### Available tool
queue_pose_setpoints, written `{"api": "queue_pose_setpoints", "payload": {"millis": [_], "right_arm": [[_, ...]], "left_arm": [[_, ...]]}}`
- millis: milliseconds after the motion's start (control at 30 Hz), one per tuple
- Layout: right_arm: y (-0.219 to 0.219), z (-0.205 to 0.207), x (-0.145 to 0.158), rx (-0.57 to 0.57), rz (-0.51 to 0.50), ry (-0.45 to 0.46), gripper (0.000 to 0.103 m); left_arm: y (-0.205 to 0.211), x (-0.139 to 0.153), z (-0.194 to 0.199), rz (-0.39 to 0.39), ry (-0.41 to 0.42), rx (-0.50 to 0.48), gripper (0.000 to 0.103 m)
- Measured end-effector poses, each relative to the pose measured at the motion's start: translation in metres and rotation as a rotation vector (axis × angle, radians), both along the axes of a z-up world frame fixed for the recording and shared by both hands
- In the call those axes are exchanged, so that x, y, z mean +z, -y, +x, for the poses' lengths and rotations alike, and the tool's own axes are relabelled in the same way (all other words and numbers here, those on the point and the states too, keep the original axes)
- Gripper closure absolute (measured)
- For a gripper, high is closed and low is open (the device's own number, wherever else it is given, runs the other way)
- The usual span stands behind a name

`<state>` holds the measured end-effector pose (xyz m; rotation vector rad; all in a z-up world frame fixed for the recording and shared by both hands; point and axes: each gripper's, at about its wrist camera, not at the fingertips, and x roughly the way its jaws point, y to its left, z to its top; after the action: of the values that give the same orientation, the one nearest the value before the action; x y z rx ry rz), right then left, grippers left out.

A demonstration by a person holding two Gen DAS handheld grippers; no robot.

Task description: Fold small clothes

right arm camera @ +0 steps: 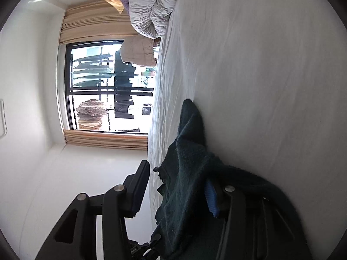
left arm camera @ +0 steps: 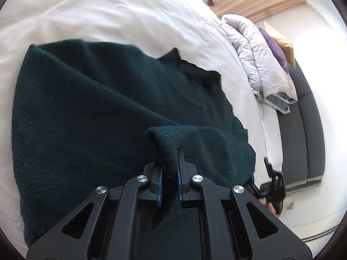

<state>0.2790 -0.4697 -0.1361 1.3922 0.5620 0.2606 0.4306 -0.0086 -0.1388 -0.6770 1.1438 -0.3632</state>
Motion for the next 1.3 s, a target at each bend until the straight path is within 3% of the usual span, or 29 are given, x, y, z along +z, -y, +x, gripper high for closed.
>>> {"api": "queue_pose_setpoints", "payload": {"millis": [233, 367, 567, 633, 667, 700, 1067, 1300], "right_arm": [[0.015, -0.009, -0.007, -0.04, 0.029, 0.005, 0.059], [-0.003, -0.006, 0.002, 0.006, -0.057, -0.013, 0.052], [-0.026, 0.017, 0.009, 0.095, -0.148, -0.069, 0.054], [-0.029, 0.023, 0.009, 0.116, -0.196, -0.102, 0.072], [-0.03, 0.024, 0.008, 0.128, -0.232, -0.129, 0.091], [-0.03, 0.024, 0.006, 0.128, -0.258, -0.154, 0.095], [-0.02, 0.007, 0.001, 0.067, -0.315, -0.187, 0.097], [-0.009, -0.005, -0.002, 0.051, -0.287, -0.185, 0.098]], "left_arm": [[0.0, -0.008, 0.002, 0.01, 0.005, -0.008, 0.095], [0.001, -0.008, 0.003, 0.017, 0.007, -0.013, 0.095], [0.0, -0.009, 0.002, 0.017, 0.008, -0.024, 0.095], [0.0, -0.008, 0.002, 0.022, 0.008, -0.027, 0.095], [0.0, -0.009, 0.003, 0.02, 0.005, -0.024, 0.095], [-0.001, -0.01, 0.003, 0.017, 0.002, -0.021, 0.095], [0.001, -0.016, 0.005, 0.018, -0.007, -0.024, 0.093], [-0.009, -0.017, 0.001, -0.041, -0.009, -0.004, 0.092]]}}
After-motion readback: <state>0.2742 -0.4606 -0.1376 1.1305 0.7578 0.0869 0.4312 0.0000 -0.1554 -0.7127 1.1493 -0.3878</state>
